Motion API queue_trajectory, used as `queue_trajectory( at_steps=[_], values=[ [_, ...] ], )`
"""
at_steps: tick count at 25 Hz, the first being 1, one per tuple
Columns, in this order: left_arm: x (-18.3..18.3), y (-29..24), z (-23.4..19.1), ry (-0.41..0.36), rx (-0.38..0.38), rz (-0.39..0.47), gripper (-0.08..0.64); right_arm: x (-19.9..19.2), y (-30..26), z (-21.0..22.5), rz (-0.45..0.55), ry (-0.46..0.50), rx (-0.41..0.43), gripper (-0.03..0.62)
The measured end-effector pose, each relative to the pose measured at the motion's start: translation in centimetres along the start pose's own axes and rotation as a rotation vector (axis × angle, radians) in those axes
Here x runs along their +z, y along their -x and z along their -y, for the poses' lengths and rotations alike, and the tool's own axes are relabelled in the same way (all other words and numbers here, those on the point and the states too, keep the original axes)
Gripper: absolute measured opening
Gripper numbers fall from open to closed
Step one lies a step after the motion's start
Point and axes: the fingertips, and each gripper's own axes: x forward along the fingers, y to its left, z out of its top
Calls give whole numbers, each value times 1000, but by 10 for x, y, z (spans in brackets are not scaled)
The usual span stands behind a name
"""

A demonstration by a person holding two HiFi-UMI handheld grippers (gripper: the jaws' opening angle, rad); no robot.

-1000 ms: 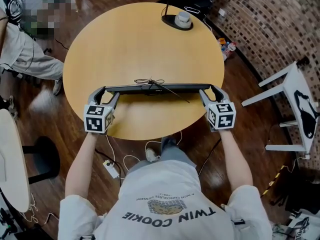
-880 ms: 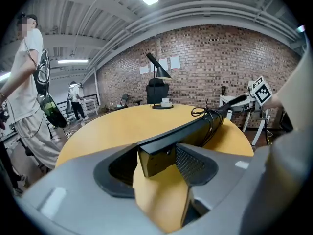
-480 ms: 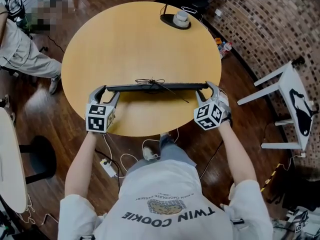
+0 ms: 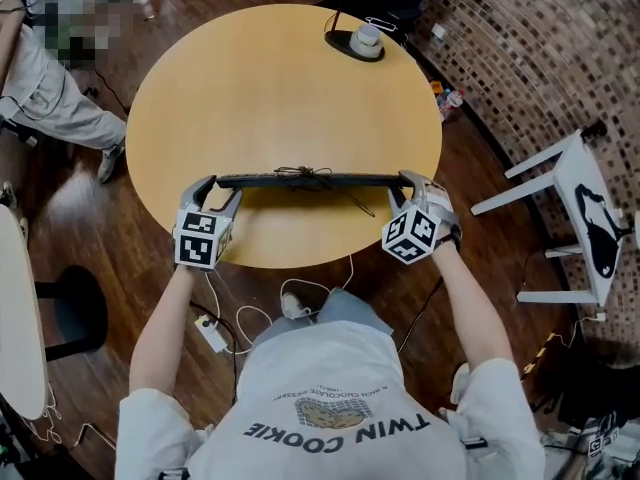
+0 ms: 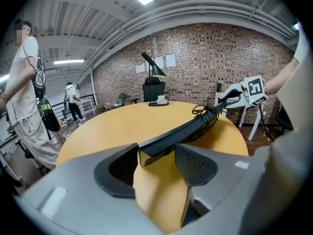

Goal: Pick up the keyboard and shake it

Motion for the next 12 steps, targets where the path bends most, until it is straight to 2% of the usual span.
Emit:
queue_trajectory(
  at_steps=[8,10,12],
  values=[
    [-21,10,12,-4,9,-70,245,-9,9,-23,-18,145,6,112],
    [-29,13,17,27,9,-90,246,-11,11,-31,-18,156,16,109],
    [-39,16,23,90,10,-109,247,-16,12,-40,-18,157,28,107]
  ],
)
